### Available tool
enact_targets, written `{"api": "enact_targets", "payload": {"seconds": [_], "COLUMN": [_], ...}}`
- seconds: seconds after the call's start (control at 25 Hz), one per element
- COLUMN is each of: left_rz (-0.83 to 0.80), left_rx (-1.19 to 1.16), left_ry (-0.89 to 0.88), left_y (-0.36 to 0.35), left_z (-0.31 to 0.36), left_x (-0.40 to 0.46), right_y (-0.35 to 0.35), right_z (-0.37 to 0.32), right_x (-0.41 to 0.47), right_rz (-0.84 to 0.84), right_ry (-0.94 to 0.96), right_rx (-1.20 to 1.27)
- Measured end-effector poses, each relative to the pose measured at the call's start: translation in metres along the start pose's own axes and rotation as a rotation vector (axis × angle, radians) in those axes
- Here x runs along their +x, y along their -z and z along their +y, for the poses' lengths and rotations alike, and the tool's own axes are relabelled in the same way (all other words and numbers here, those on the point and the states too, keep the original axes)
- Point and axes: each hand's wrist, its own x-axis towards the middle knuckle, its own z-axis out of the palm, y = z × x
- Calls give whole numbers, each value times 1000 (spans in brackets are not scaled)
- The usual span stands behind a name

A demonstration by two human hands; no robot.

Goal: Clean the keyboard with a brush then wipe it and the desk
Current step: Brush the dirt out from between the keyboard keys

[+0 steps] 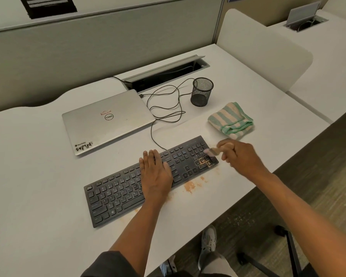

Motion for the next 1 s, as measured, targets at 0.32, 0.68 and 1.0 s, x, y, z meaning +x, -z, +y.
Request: {"api": "enact_targets", "payload": {"seconds": [0.32,0.68,1.0], "left_rz": [-12,11,18], "left_rx": [-3,-5,-8], "left_ry": [1,-8,-8], "left_y": [0,-1,0], "left_z": [1,-1,0], "left_x": [0,-1,-1], "right_y": [-47,-54,-58], "right_z": [43,49,43], "right_x": [-24,-29,-31], "right_rz": [-38,48,21], "right_ry": [148,250,289], "right_rx": [-193,-151,-119]}}
